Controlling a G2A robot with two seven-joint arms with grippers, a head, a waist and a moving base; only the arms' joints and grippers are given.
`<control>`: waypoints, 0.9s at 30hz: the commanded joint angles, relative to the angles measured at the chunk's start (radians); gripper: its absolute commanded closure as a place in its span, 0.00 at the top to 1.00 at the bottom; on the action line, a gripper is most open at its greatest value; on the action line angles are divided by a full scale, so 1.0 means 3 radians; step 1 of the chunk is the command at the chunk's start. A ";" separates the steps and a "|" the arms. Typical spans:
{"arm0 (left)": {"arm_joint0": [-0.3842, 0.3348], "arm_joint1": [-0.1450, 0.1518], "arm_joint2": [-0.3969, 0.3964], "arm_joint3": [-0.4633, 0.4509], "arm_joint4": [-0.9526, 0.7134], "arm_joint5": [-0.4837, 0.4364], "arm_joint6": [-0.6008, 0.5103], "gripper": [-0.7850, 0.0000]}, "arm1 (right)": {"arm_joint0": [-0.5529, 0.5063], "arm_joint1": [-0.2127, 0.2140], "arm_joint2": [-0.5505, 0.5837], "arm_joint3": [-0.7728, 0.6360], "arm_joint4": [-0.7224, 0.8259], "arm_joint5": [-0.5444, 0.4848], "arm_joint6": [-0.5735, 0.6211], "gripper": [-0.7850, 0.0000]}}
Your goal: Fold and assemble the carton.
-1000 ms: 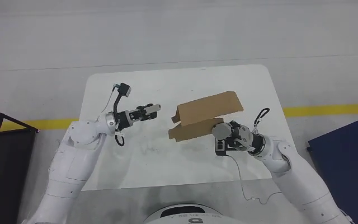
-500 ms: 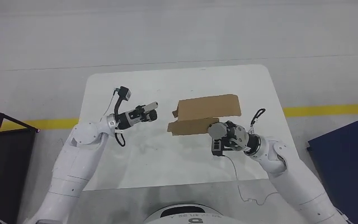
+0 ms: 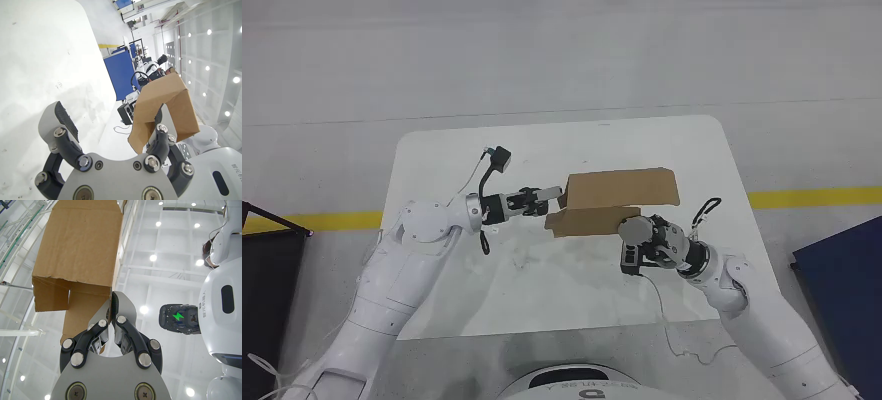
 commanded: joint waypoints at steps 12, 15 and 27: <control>-0.0125 -0.0046 0.0252 0.0026 0.0036 0.0026 -0.0028 1.00 | -0.0004 -0.0042 0.0021 -0.0017 -0.0097 0.0078 0.0047 0.00; -0.0151 -0.0054 0.0291 0.0043 0.0040 0.0025 -0.0034 1.00 | -0.0003 -0.0052 0.0018 -0.0012 -0.0121 0.0083 0.0035 0.00; -0.0195 -0.0056 0.0264 0.0083 -0.0035 -0.0046 -0.0022 1.00 | 0.0021 -0.0088 0.0043 0.0091 0.0026 0.0187 0.0157 0.00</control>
